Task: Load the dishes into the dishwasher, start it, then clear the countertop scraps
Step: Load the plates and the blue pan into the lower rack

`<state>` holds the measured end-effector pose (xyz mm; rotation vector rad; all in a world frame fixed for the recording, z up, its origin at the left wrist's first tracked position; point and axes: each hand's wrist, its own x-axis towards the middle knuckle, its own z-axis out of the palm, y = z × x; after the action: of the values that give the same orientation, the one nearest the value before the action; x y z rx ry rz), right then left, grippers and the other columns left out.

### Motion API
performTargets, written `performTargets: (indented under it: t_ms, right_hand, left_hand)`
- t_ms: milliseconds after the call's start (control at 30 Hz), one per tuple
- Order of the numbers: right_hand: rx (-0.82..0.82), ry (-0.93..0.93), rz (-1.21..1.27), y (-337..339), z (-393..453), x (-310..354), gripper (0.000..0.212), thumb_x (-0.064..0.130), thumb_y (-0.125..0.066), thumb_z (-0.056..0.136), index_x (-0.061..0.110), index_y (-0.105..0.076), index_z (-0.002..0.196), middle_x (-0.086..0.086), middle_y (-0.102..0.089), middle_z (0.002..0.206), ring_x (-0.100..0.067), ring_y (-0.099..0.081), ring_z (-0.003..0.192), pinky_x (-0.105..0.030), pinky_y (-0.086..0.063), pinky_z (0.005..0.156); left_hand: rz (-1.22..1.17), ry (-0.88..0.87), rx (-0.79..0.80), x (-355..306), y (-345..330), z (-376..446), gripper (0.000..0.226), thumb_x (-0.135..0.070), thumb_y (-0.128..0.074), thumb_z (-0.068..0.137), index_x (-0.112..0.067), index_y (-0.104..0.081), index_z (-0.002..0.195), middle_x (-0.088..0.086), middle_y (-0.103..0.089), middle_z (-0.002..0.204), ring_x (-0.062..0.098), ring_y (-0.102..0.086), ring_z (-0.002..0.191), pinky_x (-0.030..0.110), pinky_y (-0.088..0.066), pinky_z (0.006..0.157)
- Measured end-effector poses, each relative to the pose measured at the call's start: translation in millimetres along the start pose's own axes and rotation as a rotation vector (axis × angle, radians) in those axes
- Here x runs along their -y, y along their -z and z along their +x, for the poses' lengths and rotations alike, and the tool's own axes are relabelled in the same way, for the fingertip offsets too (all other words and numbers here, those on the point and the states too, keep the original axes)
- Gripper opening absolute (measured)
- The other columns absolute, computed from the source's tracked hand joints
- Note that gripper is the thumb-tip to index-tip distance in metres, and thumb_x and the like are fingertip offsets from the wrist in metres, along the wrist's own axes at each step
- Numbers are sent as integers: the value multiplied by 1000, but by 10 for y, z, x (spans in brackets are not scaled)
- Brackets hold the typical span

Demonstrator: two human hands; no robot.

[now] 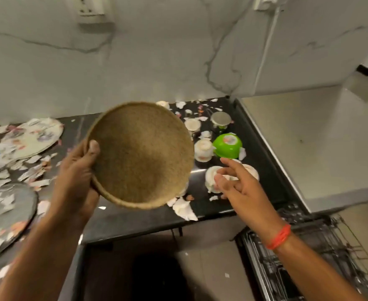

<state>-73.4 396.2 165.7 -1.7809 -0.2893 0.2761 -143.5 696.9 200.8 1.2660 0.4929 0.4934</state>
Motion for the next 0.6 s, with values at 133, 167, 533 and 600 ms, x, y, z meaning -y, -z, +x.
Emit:
performTargets:
  t_ms: [133,167,533,600]
  right_hand:
    - [-135,-153,284,433,-200,-172,35,33,-57,99,25,-59,134,2,-73,118,-9,-69,108,-27,-57,89]
    - [-173,-159,324,577,-297,-247,32,31,-56,100,23,-62,131,5,-73,118,-7,-68,110,-25,-55,92]
    - [-844,-554,675,1857,-1915,-1594,22,17,-56,103,17,-68,121,-3,-76,111,-21,-73,100,-40,-58,88]
    - [-938,-605,711,1999,-2173,-1820,22,16,-53,104,18,-69,120,-3,-76,109,-22,-73,100,-42,-58,89]
  left_hand:
    - [71,211,200,451,-733,-358,27,-24,-42,108,-23,-68,111,-9,-74,94,7,-70,83,36,-52,71]
    - [89,267,242,591,-926,-467,27,-24,-42,108,-22,-68,111,-9,-74,91,7,-69,80,35,-51,69]
    - [257,750,710,1859,-2637,-1718,29,-34,-57,100,-22,-70,123,13,-70,127,35,-65,117,65,-50,96]
    - [337,778,768,2090,-2837,-1882,36,-38,-62,97,-21,-65,128,16,-67,132,42,-62,122,75,-44,99]
